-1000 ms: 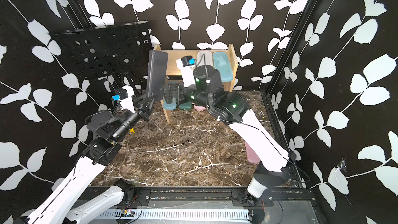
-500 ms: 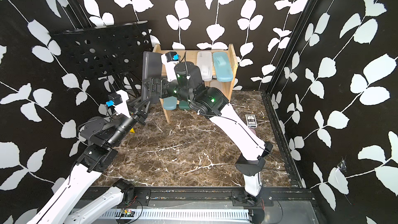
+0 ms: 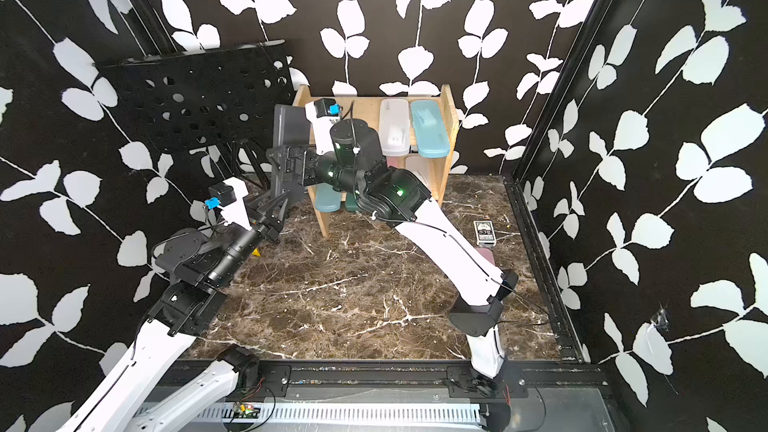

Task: Remove the pencil cases from the shelf
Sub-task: Pick up the pencil case from the shelf.

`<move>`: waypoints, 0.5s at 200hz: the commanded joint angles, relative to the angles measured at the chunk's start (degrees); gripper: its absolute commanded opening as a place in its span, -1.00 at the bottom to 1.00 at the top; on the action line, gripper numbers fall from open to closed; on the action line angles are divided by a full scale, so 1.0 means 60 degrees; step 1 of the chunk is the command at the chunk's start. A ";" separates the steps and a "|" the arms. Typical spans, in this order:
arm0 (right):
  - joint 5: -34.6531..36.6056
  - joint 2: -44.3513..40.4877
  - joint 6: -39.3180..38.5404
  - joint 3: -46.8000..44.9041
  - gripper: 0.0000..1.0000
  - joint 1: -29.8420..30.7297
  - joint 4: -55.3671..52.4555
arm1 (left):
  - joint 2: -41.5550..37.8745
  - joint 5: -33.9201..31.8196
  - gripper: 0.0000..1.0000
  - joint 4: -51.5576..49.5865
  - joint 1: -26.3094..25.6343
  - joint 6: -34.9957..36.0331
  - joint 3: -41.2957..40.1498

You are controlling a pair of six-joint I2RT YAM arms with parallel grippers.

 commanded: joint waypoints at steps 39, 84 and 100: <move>-0.0226 0.0457 0.0155 0.0314 0.94 0.0057 0.0094 | -0.0329 0.0123 -1.00 0.0583 -0.0017 0.0044 0.0018; -0.0348 0.0431 0.0161 0.0288 0.63 0.0046 0.0219 | -0.0393 -0.0014 -1.00 0.0538 -0.0016 0.0088 -0.0074; -0.0303 0.0367 0.0102 0.0289 0.53 0.0042 0.0173 | -0.0395 -0.0055 -1.00 0.0531 -0.0015 0.0076 -0.0102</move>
